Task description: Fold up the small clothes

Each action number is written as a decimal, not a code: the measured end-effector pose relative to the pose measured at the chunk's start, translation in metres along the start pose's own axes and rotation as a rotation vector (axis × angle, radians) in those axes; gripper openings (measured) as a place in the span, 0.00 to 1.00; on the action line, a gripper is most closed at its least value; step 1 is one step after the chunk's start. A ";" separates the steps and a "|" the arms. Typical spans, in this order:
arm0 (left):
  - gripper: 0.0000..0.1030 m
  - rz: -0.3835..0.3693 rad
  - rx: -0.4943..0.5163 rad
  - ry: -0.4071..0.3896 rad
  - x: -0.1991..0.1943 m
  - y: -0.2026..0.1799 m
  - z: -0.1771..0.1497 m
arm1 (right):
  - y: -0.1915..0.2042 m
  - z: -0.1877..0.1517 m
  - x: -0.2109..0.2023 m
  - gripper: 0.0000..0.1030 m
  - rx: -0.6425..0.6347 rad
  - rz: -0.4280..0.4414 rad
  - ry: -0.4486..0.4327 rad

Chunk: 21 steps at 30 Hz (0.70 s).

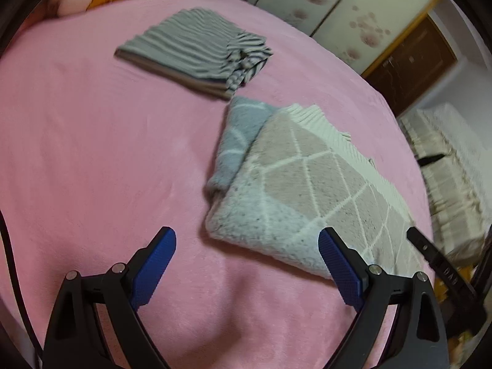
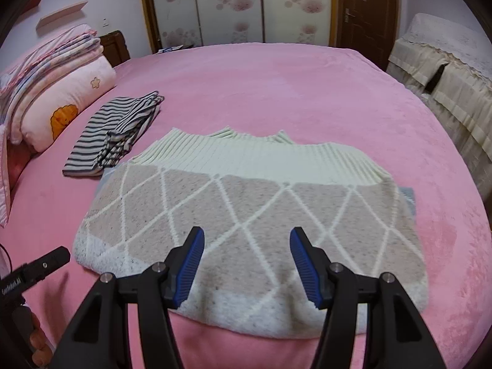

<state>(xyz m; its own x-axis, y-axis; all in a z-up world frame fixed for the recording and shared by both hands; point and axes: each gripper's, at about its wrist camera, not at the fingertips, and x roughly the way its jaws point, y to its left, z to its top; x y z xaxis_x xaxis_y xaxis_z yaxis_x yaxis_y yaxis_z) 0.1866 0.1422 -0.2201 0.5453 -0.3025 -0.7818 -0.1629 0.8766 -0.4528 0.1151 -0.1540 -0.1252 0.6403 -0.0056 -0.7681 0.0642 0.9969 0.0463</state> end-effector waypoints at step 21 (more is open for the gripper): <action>0.89 -0.235 -0.158 0.000 0.066 0.010 -0.001 | 0.006 -0.014 0.032 0.44 -0.003 0.036 0.018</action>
<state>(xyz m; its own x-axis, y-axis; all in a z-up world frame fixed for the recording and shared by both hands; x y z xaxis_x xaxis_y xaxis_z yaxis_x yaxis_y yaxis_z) 0.2198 0.1310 -0.2764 0.5832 -0.4904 -0.6476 -0.1584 0.7132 -0.6828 0.1254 -0.1470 -0.1582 0.6286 0.0320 -0.7771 0.0391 0.9966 0.0727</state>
